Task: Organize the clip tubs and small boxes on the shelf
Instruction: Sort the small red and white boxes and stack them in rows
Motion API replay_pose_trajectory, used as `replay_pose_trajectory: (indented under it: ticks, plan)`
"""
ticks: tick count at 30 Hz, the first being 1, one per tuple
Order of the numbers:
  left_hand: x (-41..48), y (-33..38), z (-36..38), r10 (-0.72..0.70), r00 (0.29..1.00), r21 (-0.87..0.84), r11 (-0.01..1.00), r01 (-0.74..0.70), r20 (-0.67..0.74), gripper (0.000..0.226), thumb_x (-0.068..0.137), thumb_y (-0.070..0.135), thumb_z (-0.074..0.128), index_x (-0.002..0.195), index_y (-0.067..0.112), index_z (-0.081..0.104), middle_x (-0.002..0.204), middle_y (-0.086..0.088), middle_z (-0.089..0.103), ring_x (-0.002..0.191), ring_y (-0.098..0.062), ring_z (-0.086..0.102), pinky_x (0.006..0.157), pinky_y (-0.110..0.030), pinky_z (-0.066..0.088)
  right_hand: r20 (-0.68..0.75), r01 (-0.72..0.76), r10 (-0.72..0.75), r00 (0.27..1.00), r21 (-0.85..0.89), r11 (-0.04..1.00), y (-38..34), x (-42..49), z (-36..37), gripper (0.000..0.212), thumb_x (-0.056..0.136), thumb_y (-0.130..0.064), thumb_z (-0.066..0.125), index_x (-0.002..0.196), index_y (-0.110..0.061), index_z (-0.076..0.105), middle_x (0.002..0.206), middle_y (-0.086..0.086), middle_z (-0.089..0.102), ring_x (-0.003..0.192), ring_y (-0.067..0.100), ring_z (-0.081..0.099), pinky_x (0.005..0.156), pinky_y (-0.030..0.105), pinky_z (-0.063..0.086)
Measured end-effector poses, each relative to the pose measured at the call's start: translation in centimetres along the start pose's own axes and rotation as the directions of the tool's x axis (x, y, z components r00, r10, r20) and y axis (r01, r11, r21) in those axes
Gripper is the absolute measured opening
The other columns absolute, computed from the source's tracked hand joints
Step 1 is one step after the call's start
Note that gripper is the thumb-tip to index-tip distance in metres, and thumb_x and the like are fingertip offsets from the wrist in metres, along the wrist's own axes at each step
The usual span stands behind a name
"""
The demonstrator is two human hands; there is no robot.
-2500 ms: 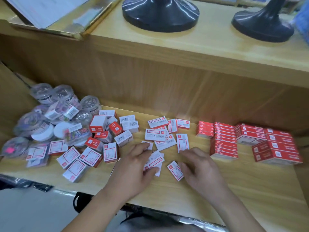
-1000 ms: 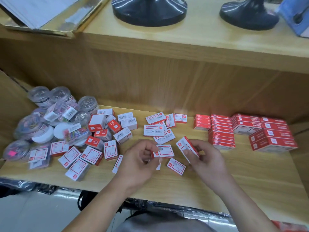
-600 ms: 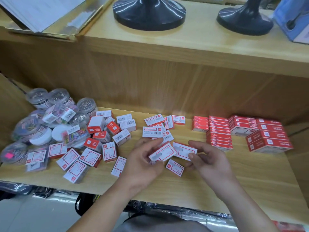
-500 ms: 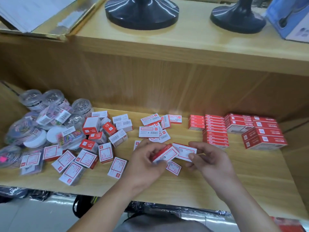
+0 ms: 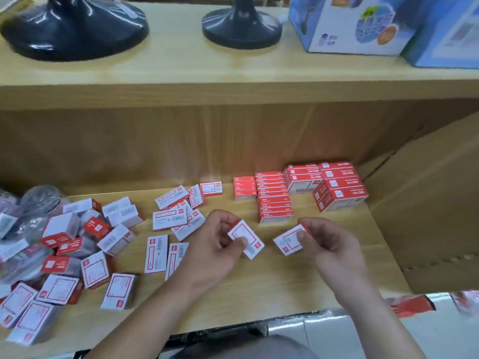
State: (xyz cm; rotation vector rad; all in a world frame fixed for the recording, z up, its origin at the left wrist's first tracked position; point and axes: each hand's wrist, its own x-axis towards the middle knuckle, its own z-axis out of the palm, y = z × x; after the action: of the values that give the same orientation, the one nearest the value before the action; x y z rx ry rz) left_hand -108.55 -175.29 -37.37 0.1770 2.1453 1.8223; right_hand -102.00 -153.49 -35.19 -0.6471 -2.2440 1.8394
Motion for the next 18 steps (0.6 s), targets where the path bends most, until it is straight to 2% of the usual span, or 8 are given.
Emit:
replay_pose_trajectory:
  ticks: [2, 4, 6, 9, 11, 14, 16, 18]
  plan:
    - [0.3, -0.5, 0.7, -0.011, 0.999, 0.048, 0.999, 0.01, 0.03, 0.034, 0.086, 0.001, 0.072, 0.093, 0.032, 0.058, 0.087, 0.001, 0.074, 0.082, -0.026, 0.07, 0.075, -0.043, 0.056, 0.029, 0.16, -0.158, 0.987, -0.192, 0.968, -0.1, 0.4, -0.5, 0.024, 0.088, -0.004, 0.073, 0.1, -0.024, 0.075, 0.09, -0.005, 0.074, 0.082, 0.011, 0.068, 0.074, 0.02, 0.05]
    - [0.5, -1.1, 1.0, -0.002, 0.997, 0.146, 0.989, -0.01, 0.082, 0.031, 0.084, 0.007, 0.074, 0.089, 0.033, 0.058, 0.084, 0.005, 0.073, 0.08, -0.024, 0.071, 0.076, -0.05, 0.057, 0.105, 0.34, -0.335, 0.937, -0.505, 0.793, -0.1, 0.9, -0.6, 0.021, 0.085, -0.012, 0.074, 0.102, -0.025, 0.076, 0.089, -0.007, 0.069, 0.085, 0.016, 0.061, 0.075, 0.026, 0.046]
    - [0.7, -1.8, 0.7, 0.104, 0.985, 0.372, 0.917, -0.147, 0.135, 0.021, 0.081, 0.023, 0.077, 0.088, 0.034, 0.06, 0.081, 0.012, 0.069, 0.08, -0.014, 0.066, 0.073, -0.044, 0.057, 0.163, 0.38, -0.367, 0.916, -0.65, 0.658, 0.0, 1.3, 0.2, 0.022, 0.083, -0.017, 0.077, 0.102, -0.027, 0.074, 0.089, -0.009, 0.068, 0.09, 0.02, 0.059, 0.077, 0.031, 0.047]
    - [1.1, -2.2, -0.1, 0.335, 0.921, 0.634, 0.673, -0.381, 0.198, 0.017, 0.076, 0.036, 0.079, 0.087, 0.031, 0.068, 0.086, 0.02, 0.066, 0.09, -0.006, 0.056, 0.079, -0.035, 0.052, 0.1, 0.257, -0.248, 0.964, -0.599, 0.758, 0.6, 1.8, 1.2, 0.022, 0.08, -0.029, 0.081, 0.097, -0.036, 0.068, 0.083, -0.015, 0.06, 0.082, 0.015, 0.06, 0.072, 0.034, 0.052]
    - [1.1, -2.4, -0.4, 0.352, 0.916, 0.63, 0.671, -0.391, 0.194, 0.019, 0.075, 0.031, 0.083, 0.091, 0.031, 0.073, 0.088, 0.02, 0.066, 0.09, -0.006, 0.054, 0.08, -0.032, 0.051, 0.096, 0.259, -0.254, 0.962, -0.611, 0.748, 1.8, 1.8, 1.4, 0.024, 0.081, -0.035, 0.08, 0.103, -0.035, 0.07, 0.083, -0.018, 0.056, 0.082, 0.015, 0.06, 0.072, 0.037, 0.052]
    - [0.9, -2.8, -0.7, 0.359, 0.915, 0.613, 0.685, -0.393, 0.185, 0.021, 0.077, 0.028, 0.081, 0.097, 0.031, 0.076, 0.089, 0.019, 0.069, 0.087, -0.009, 0.057, 0.079, -0.029, 0.05, 0.202, 0.389, -0.342, 0.918, -0.634, 0.669, 4.0, 0.8, 1.1, 0.036, 0.092, -0.035, 0.064, 0.129, -0.035, 0.064, 0.094, -0.013, 0.057, 0.092, 0.02, 0.058, 0.072, 0.041, 0.053]
    - [0.9, -2.8, -0.6, 0.353, 0.918, 0.597, 0.703, -0.388, 0.181, 0.022, 0.077, 0.027, 0.08, 0.099, 0.031, 0.076, 0.089, 0.018, 0.069, 0.086, -0.007, 0.056, 0.079, -0.027, 0.048, 0.242, 0.42, -0.349, 0.905, -0.639, 0.645, 4.6, 0.5, 0.8, 0.046, 0.094, -0.026, 0.064, 0.138, -0.036, 0.057, 0.096, -0.01, 0.053, 0.091, 0.019, 0.056, 0.07, 0.039, 0.053]
    - [1.0, -3.0, -0.3, 0.342, 0.925, 0.591, 0.717, -0.37, 0.165, 0.023, 0.078, 0.024, 0.081, 0.099, 0.031, 0.075, 0.089, 0.019, 0.069, 0.086, -0.005, 0.055, 0.078, -0.027, 0.049, 0.194, 0.39, -0.348, 0.917, -0.618, 0.682, 4.2, 1.2, 0.8, 0.053, 0.088, -0.014, 0.073, 0.134, -0.036, 0.059, 0.096, -0.012, 0.049, 0.087, 0.016, 0.057, 0.068, 0.035, 0.051]
